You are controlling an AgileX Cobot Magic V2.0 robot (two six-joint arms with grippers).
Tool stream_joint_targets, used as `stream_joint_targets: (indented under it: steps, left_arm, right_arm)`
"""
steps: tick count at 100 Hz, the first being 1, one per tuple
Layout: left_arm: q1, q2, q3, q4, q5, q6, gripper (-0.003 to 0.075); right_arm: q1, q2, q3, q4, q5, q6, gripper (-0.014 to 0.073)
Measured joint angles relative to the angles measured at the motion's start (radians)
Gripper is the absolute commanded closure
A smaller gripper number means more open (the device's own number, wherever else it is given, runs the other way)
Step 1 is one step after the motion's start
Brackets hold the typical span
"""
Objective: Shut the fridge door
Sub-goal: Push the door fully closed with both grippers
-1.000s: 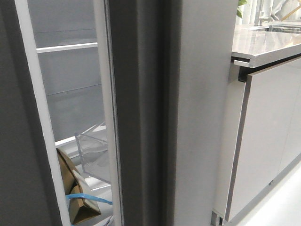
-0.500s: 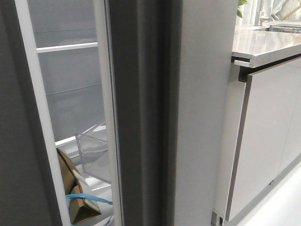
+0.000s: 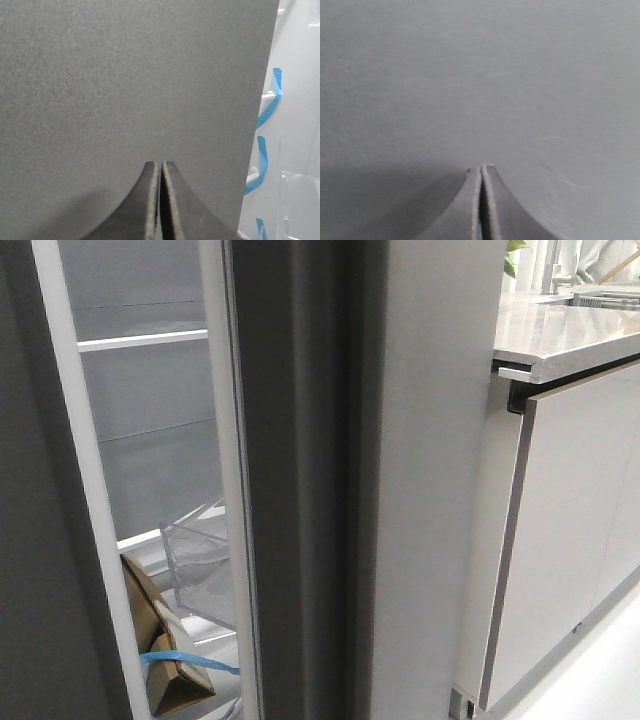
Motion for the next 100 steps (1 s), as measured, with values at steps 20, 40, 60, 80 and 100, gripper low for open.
stream_joint_targets:
  steps: [20,40,60,80,100]
  left_arm:
    - [0.000,0.000,0.000,0.000,0.000,0.000,0.0741]
    - [0.000,0.000,0.000,0.000,0.000,0.000,0.0741]
    - [0.000,0.000,0.000,0.000,0.000,0.000,0.0741]
    - [0.000,0.000,0.000,0.000,0.000,0.000,0.0741]
    - [0.000,0.000,0.000,0.000,0.000,0.000,0.0741]
  right_arm:
    - [0.018,0.034,-0.010,-0.002,-0.002,0.000,0.0670]
    - [0.045,0.081,-0.012,0.002,-0.069,0.000,0.0670]
    - [0.080,0.171,-0.026,0.008,-0.139,0.000,0.0670]
    - [0.092,0.263,-0.087,0.008,-0.139,0.000,0.0670]
    - [0.092,0.362,-0.182,0.008,-0.128,0.000,0.0670]
